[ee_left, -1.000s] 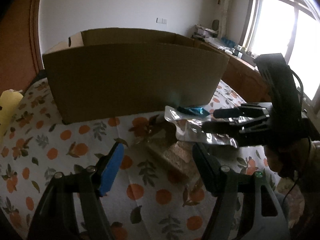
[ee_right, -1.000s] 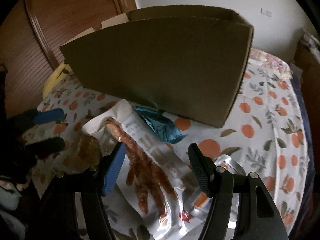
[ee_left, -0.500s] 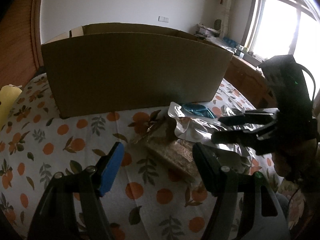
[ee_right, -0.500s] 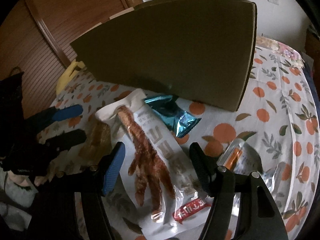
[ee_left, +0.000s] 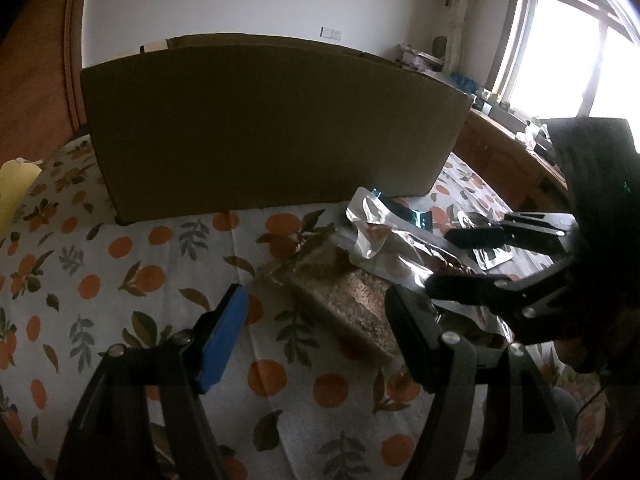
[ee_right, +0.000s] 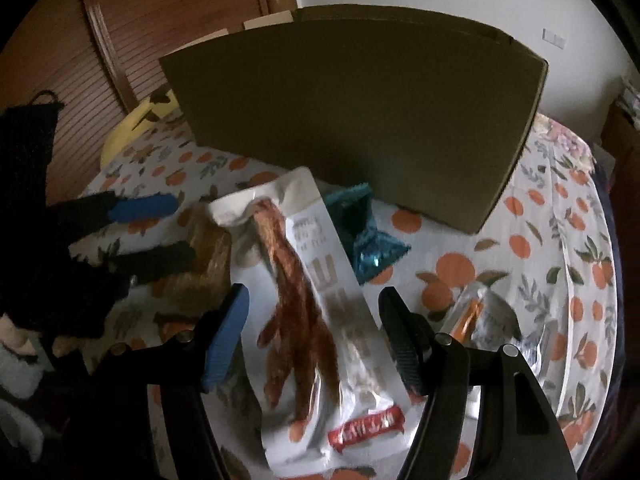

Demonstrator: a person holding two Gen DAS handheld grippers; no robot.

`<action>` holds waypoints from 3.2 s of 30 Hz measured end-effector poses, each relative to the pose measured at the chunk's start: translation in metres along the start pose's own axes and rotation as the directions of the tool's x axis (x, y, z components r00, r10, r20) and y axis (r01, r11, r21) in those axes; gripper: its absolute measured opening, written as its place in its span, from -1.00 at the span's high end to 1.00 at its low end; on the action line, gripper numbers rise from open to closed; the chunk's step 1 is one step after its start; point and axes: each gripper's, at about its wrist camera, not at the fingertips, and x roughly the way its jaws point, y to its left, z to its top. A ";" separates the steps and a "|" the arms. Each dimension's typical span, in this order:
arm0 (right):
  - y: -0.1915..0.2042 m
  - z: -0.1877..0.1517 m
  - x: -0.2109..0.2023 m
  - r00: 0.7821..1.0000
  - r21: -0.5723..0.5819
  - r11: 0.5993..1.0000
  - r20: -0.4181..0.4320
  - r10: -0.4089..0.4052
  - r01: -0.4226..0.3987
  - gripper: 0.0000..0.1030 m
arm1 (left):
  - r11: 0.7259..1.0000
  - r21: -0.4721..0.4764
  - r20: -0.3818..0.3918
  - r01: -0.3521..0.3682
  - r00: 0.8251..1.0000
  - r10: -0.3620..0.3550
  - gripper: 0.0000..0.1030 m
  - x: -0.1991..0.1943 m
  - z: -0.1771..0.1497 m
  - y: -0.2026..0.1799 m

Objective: Organize snacks
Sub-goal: 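Grasp the chicken-feet packet with the right gripper while the left grasps the clear sesame bar, then lift both held packets and carry them over the cardboard box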

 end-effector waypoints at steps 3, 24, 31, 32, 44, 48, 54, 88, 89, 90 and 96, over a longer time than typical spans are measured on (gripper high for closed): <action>0.003 -0.001 0.007 0.999 0.010 0.999 -0.024 0.031 -0.031 -0.39 | 1.000 0.007 -0.003 0.003 1.000 -0.003 -0.38 -0.001 0.001 -0.002; -0.007 -0.034 -0.038 1.000 0.065 0.998 0.023 0.006 -0.007 0.60 | 0.998 0.048 -0.076 -0.028 0.997 0.031 -0.38 0.017 0.005 -0.029; 0.006 -0.027 -0.043 0.998 0.031 0.999 0.045 -0.035 0.034 0.49 | 0.996 0.067 -0.103 -0.066 0.992 0.072 -0.38 0.029 0.007 -0.032; 0.009 -0.025 -0.040 0.998 0.026 0.999 0.043 -0.036 0.035 0.35 | 0.995 0.073 -0.107 -0.074 0.991 0.081 -0.38 0.030 0.008 -0.032; 0.015 -0.014 -0.007 0.999 0.033 0.999 0.018 -0.040 0.039 -0.13 | 0.998 0.044 -0.089 -0.041 0.995 0.045 0.12 0.014 0.005 -0.004; 0.027 -0.007 0.003 0.996 -0.017 0.996 -0.003 -0.086 0.086 -0.21 | 1.000 0.027 -0.079 -0.013 0.997 0.015 0.12 0.011 0.002 0.002; 0.033 -0.004 0.012 0.990 -0.047 0.989 -0.015 -0.142 0.141 -0.31 | 1.000 0.007 -0.069 -0.004 0.998 0.005 0.15 0.009 0.002 0.008; 0.045 0.001 -0.059 0.984 0.003 0.991 0.118 -0.131 0.132 -0.24 | 0.999 0.021 0.074 -0.030 0.997 0.029 0.15 -0.053 0.018 -0.001; 0.045 0.002 -0.063 0.983 0.003 0.991 0.126 -0.132 0.133 -0.24 | 0.999 0.024 0.078 -0.032 0.996 0.030 0.15 -0.055 0.020 -0.001; 0.045 0.003 -0.064 0.983 0.002 0.991 0.129 -0.133 0.134 -0.24 | 0.999 0.025 0.080 -0.033 0.996 0.031 0.15 -0.056 0.021 -0.001; 0.044 0.010 -0.078 0.977 0.002 0.989 0.156 -0.146 0.148 -0.25 | 0.999 0.036 0.105 -0.022 0.994 0.019 0.15 -0.067 0.029 -0.002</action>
